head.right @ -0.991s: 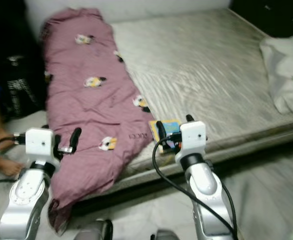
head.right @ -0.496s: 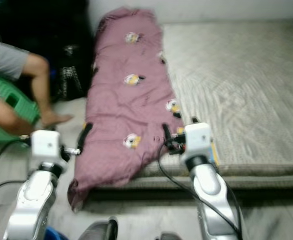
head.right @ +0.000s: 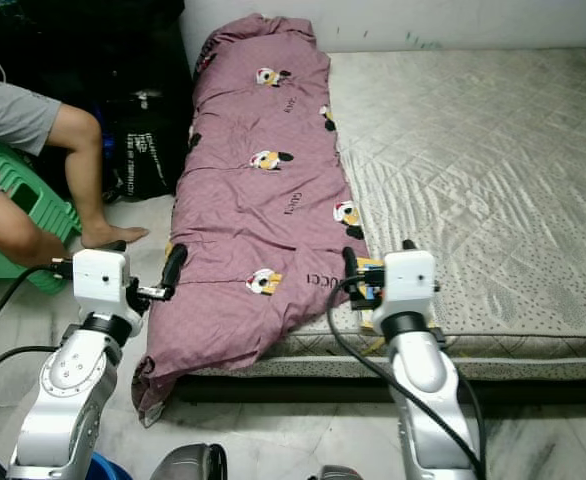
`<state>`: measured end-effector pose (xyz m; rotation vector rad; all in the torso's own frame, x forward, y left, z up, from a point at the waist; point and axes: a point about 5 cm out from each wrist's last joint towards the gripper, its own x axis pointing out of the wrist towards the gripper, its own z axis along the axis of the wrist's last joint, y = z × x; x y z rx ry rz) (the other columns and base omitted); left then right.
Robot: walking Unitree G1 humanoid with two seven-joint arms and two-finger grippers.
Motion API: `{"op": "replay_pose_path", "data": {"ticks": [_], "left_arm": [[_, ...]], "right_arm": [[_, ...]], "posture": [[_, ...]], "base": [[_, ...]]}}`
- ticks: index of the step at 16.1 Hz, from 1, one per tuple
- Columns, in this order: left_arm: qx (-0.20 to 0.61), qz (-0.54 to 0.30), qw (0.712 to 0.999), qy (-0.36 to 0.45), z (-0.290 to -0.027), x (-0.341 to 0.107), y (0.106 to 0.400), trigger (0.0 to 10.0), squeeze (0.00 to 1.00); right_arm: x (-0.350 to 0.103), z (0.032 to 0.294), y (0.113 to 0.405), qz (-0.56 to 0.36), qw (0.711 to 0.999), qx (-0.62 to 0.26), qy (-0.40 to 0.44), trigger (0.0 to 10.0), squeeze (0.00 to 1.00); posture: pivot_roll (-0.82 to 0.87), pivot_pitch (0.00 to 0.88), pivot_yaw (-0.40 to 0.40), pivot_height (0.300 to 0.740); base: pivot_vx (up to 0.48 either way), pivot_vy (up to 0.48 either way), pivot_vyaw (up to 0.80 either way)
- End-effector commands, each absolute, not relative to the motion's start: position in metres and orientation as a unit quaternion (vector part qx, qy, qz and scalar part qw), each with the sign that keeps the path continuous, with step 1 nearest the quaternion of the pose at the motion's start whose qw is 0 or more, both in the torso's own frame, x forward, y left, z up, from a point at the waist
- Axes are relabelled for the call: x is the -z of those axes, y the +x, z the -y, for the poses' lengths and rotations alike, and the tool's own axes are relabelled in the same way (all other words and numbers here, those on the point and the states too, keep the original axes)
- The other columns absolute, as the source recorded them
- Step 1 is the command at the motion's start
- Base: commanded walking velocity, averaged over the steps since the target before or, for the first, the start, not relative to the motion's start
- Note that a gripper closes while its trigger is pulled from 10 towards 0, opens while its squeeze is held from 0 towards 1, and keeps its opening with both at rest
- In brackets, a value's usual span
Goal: Clean up the room
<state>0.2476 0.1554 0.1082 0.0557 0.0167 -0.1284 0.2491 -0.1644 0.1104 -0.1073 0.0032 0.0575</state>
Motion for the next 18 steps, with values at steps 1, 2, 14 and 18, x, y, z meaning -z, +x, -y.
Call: {"op": "replay_pose_path", "data": {"ticks": [1,2,14,18], "left_arm": [[0.069,-0.006,0.997,0.028,-0.1559,-0.1086,0.2458,10.0,0.0],[0.068,-0.007,0.997,0.027,-0.156,-0.1081,0.2451,10.0,0.0],[0.059,-0.01,0.998,0.024,-0.155,-0.1074,0.2476,10.0,0.0],[0.056,-0.012,0.998,0.03,-0.1553,-0.1064,0.2483,10.0,0.0]], "right_arm": [[-0.1078,0.1648,0.2512,-0.004,0.998,-0.02,-0.066,10.0,0.0],[-0.1081,0.1646,0.2526,0.005,0.998,-0.018,-0.06,10.0,0.0],[-0.1112,0.1664,0.2515,0.011,0.998,-0.023,-0.053,10.0,0.0],[-0.112,0.1656,0.2516,0.012,0.998,-0.028,-0.052,10.0,0.0]], "posture": [[-0.04,0.07,0.006,0.74],[-0.04,0.071,0.004,0.74],[-0.05,0.079,-0.001,0.74],[-0.05,0.082,-0.005,0.74]], "base": [[0.277,0.0,0.0],[0.274,0.0,0.0],[0.198,0.0,0.0],[0.0,0.0,0.0]]}}
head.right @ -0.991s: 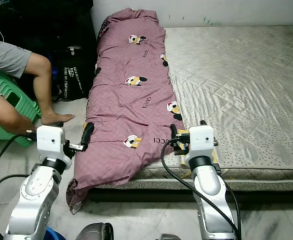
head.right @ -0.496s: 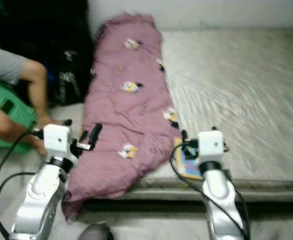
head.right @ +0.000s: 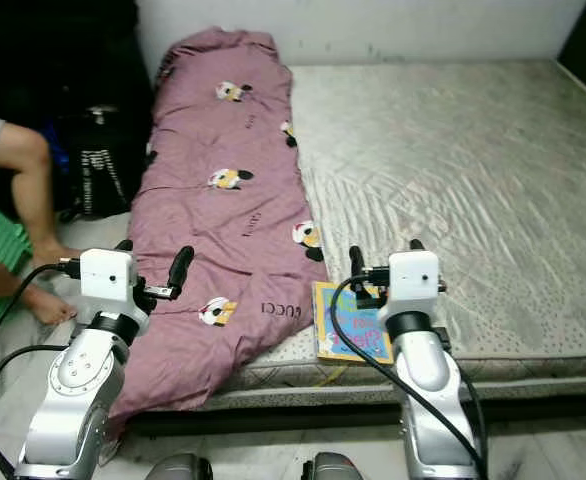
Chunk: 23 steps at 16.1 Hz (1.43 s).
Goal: Clean up the room
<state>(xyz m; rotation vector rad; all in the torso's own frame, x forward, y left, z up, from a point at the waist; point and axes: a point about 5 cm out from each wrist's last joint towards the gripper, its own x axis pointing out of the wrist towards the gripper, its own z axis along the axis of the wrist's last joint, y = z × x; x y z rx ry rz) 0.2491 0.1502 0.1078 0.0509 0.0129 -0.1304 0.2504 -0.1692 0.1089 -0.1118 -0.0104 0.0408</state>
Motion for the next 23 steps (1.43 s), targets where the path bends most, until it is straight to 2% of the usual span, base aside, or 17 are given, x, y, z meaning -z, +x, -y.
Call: {"op": "replay_pose_path", "data": {"ticks": [1,8,23], "left_arm": [[0.056,-0.012,0.998,0.03,-0.1552,-0.1064,0.2483,10.0,0.0],[0.059,-0.01,0.998,0.032,-0.1539,-0.1066,0.2488,10.0,0.0],[0.059,-0.01,0.998,0.03,-0.153,-0.1062,0.2486,10.0,0.0]], "right_arm": [[-0.1121,0.1656,0.2517,0.012,0.998,-0.028,-0.052,10.0,0.0],[-0.1129,0.1672,0.2513,0.012,0.998,-0.024,-0.051,10.0,0.0],[-0.1119,0.1663,0.2529,0.007,0.998,-0.029,-0.051,10.0,0.0]], "posture": [[-0.05,0.082,-0.005,0.74],[-0.05,0.083,-0.005,0.74],[-0.04,0.08,-0.012,0.74]], "base": [[0.0,0.0,0.0],[0.0,-0.273,0.0],[0.0,-0.48,0.0]]}}
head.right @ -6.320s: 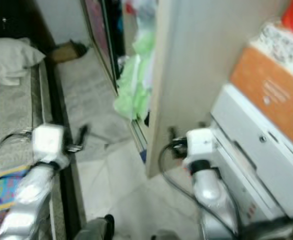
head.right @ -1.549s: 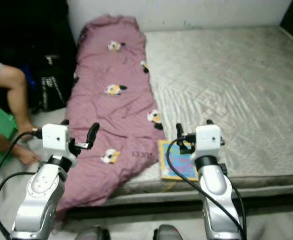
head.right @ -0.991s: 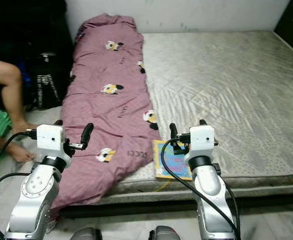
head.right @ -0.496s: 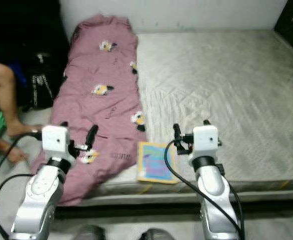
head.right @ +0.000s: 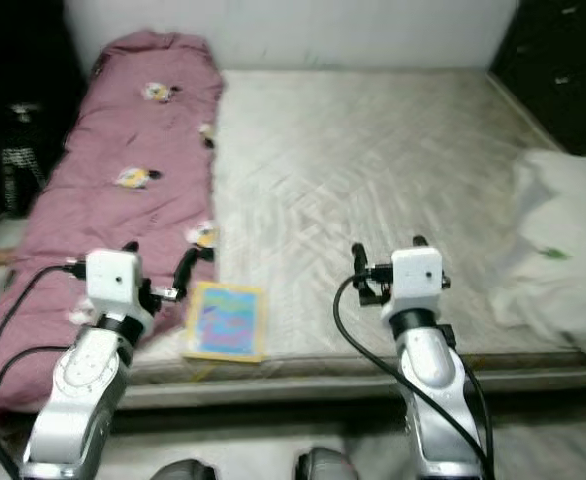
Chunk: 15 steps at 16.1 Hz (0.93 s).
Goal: Clean up the room
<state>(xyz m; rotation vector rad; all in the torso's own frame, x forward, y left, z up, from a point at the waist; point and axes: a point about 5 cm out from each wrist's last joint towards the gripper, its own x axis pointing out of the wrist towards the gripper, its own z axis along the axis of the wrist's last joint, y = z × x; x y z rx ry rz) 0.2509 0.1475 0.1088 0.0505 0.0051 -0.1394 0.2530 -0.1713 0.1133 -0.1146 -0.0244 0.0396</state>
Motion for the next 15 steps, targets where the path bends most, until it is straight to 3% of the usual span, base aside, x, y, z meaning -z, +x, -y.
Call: {"op": "replay_pose_path", "data": {"ticks": [1,6,15], "left_arm": [[0.06,-0.01,0.998,0.03,-0.153,-0.1062,0.2487,10.0,0.0],[0.06,-0.009,0.998,0.03,-0.1525,-0.1064,0.2493,10.0,0.0],[0.088,0.009,0.996,0.012,-0.1474,-0.1108,0.2479,10.0,0.0]], "right_arm": [[-0.112,0.1663,0.2529,0.008,0.998,-0.03,-0.052,10.0,0.0],[-0.1121,0.1664,0.2533,0.009,0.998,-0.031,-0.055,10.0,0.0],[-0.1118,0.1666,0.2525,0.009,0.998,-0.03,-0.057,10.0,0.0]], "posture": [[-0.04,0.08,-0.012,0.74],[-0.05,0.082,-0.013,0.74],[-0.05,0.085,-0.013,0.74]], "base": [[0.0,-0.48,0.0],[0.0,-0.48,0.0],[0.027,0.0,0.0]]}}
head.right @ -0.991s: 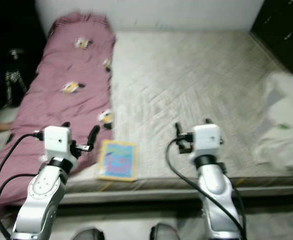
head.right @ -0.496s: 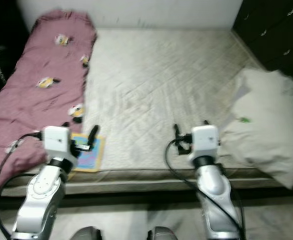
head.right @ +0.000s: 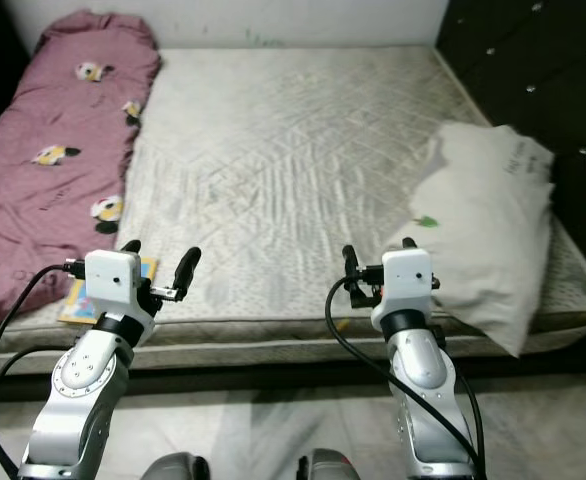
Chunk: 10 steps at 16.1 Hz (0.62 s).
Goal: Clean up the room
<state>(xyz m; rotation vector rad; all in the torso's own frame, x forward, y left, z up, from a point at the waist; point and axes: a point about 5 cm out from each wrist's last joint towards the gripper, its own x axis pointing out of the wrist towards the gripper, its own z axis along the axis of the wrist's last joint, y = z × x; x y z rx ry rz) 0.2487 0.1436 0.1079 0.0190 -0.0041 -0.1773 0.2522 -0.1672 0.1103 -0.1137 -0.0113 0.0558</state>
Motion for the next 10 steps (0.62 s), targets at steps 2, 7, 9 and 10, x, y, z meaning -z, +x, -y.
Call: {"op": "replay_pose_path", "data": {"ticks": [2,7,9,10], "left_arm": [[0.089,0.01,0.996,0.012,-0.1475,-0.1112,0.248,10.0,0.0],[0.094,0.013,0.995,0.012,-0.1465,-0.1117,0.2479,10.0,0.0],[0.095,0.012,0.995,0.011,-0.1459,-0.1115,0.248,10.0,0.0],[0.096,0.012,0.995,0.011,-0.1459,-0.1114,0.2479,10.0,0.0]], "right_arm": [[-0.1122,0.1664,0.2528,0.009,0.998,-0.03,-0.057,10.0,0.0],[-0.1127,0.1663,0.2534,0.011,0.998,-0.03,-0.059,10.0,0.0],[-0.1127,0.1666,0.2533,0.011,0.998,-0.031,-0.06,10.0,0.0],[-0.1127,0.1666,0.2532,0.011,0.998,-0.031,-0.06,10.0,0.0]], "posture": [[-0.05,0.085,-0.013,0.74],[-0.05,0.084,-0.013,0.74],[-0.05,0.084,-0.014,0.74],[-0.05,0.084,-0.014,0.74]], "base": [[0.262,0.0,0.0],[0.331,0.0,0.0],[0.352,0.0,0.0],[0.349,0.0,0.0]]}}
